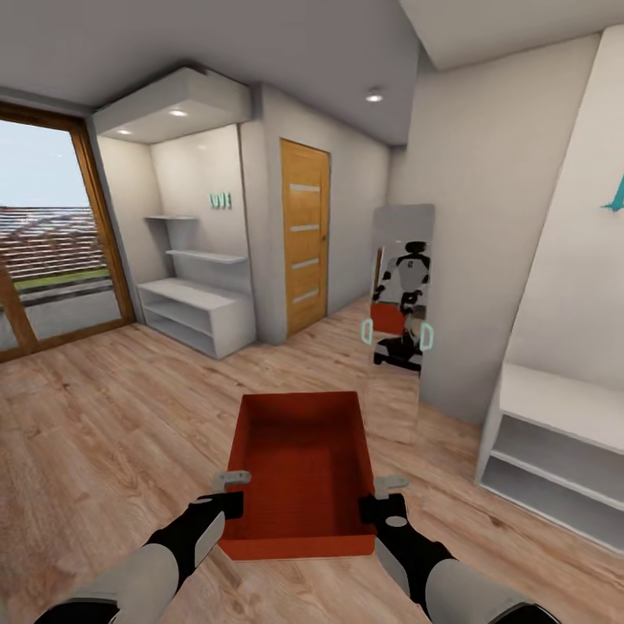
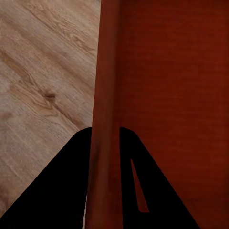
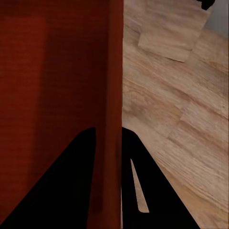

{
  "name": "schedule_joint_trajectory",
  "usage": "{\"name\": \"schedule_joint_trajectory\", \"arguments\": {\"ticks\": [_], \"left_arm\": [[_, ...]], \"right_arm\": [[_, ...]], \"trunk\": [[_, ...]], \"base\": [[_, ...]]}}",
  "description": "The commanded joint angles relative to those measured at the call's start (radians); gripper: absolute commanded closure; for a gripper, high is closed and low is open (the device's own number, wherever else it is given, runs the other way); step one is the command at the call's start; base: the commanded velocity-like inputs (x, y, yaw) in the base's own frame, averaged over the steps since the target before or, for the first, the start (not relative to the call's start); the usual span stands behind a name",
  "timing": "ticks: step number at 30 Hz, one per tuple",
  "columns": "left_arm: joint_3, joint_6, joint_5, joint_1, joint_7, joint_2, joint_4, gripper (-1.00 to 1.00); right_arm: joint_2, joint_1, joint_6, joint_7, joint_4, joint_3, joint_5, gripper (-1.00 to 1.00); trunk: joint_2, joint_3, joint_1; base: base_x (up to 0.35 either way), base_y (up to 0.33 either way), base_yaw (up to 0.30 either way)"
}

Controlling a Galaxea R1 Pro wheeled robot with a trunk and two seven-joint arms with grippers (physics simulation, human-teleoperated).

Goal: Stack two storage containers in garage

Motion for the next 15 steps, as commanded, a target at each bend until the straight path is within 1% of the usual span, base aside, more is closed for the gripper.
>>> {"name": "schedule_joint_trajectory", "arguments": {"ticks": [1,4,12,15], "left_arm": [[0.035,-0.083,-0.015,-0.001,0.01,0.002,-0.005,1.0],[0.035,-0.083,-0.015,-0.001,0.01,0.002,-0.005,1.0],[0.035,-0.083,-0.014,-0.001,0.01,0.002,-0.007,1.0],[0.035,-0.083,-0.015,-0.001,0.01,0.002,-0.007,1.0]], "right_arm": [[-0.011,-0.001,-0.007,-0.039,0.003,-0.044,-0.08,1.0],[-0.012,-0.001,-0.007,-0.039,0.003,-0.045,-0.08,1.0],[-0.011,-0.001,-0.008,-0.039,0.003,-0.044,-0.08,1.0],[-0.011,-0.001,-0.007,-0.043,0.003,-0.045,-0.08,1.0]], "trunk": [[-0.001,-0.001,0.001],[-0.001,0.0,0.001],[-0.001,0.0,0.001],[-0.001,0.0,0.001]], "base": [[0.322,0.0,0.138],[0.322,0.0,0.076],[0.322,0.0,0.012],[0.322,0.0,0.145]]}}
